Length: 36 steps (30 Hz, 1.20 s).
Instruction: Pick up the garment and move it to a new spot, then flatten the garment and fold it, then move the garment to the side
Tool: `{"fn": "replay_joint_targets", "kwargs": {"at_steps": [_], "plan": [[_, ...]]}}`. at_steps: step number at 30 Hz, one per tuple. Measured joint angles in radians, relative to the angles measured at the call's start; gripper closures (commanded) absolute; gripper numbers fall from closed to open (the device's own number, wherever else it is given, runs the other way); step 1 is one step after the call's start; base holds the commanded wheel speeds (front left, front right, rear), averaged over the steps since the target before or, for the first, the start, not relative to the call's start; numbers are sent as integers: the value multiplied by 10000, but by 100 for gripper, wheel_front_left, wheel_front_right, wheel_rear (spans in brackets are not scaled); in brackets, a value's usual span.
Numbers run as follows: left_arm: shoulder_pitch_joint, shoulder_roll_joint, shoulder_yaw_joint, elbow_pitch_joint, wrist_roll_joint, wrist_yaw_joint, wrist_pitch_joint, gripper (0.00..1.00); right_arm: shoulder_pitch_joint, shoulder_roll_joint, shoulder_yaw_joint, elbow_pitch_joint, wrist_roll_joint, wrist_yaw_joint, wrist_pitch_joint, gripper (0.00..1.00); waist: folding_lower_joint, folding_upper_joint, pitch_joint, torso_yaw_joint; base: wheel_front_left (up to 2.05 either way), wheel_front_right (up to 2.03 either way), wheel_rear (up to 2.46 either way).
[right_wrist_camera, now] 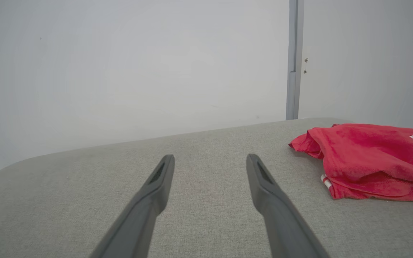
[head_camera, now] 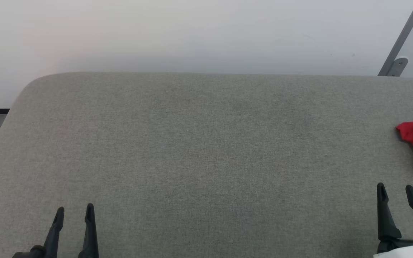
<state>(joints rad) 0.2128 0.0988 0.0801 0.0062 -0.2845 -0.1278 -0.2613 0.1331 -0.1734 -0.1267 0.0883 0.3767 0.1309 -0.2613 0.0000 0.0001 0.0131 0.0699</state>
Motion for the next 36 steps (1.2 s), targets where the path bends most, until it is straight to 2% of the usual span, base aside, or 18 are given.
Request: {"fn": "replay_joint_targets", "kwargs": {"at_steps": [2,3,8,36], "plan": [[-13,31,-71,-10,58,0,0,0,-1,2,17,2,0,0,0,0,0,0,7,16,0,0,0],[-18,35,-81,-2,54,0,2,100,1,10,23,23,4,0,2,100,0,0,13,25,0,0,0],[30,-123,-155,449,-59,2,59,100,23,213,58,464,104,0,65,100,0,0,13,18,0,0,0],[-934,-98,-222,1174,-4813,4,1154,100,-671,560,75,849,4349,0,1354,100,1,0,-14,-150,0,0,0]]}}
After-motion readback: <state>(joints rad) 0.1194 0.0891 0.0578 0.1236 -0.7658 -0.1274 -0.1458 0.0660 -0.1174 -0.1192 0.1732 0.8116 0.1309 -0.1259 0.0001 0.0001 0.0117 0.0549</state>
